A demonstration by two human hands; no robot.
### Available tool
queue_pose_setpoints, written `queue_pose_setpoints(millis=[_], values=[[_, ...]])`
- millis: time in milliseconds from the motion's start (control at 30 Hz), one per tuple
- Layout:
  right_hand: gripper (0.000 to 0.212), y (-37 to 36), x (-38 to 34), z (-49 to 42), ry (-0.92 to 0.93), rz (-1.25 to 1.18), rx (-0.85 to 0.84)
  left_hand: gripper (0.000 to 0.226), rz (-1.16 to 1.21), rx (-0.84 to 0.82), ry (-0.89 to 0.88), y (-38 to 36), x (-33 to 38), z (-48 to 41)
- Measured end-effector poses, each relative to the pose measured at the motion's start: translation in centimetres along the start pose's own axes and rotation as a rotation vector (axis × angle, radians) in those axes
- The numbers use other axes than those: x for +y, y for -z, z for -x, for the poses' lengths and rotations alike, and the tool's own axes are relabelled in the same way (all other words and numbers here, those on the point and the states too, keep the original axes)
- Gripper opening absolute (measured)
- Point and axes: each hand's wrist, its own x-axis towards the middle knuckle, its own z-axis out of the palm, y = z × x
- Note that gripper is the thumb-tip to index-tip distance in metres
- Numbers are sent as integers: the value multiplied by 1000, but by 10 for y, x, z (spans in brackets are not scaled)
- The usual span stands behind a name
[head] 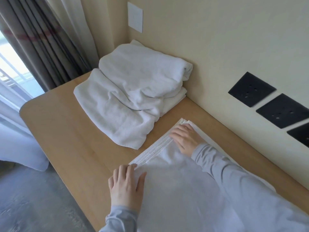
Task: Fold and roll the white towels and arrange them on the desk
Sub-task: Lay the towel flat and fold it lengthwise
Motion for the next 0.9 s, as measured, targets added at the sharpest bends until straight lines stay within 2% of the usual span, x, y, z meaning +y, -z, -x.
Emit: queue_pose_setpoints(millis=[67, 233, 367, 433, 533, 700, 800, 900], values=[[19, 0, 3, 7, 32, 33, -55, 50, -17, -11, -6, -7, -5, -5], [23, 3, 11, -2, 46, 124, -82, 75, 81, 11, -13, -8, -18, -12], [20, 9, 17, -14, 98, 129, -125, 70, 115, 16, -133, -3, -24, -16], [17, 10, 23, -18, 81, 105, -220, 65, 129, 20, -190, -1, -28, -16], [20, 9, 29, -27, -75, 35, -422, 62, 182, 18, -183, -1, -33, -20], [38, -5, 28, -43, -97, 147, -530, 66, 197, -6, -183, -2, -39, -28], [46, -11, 30, -40, -187, 164, -495, 70, 168, -36, -159, 1, -45, -26], [46, -14, 29, -28, -218, 152, -319, 72, 82, -116, -125, 5, -49, -20]])
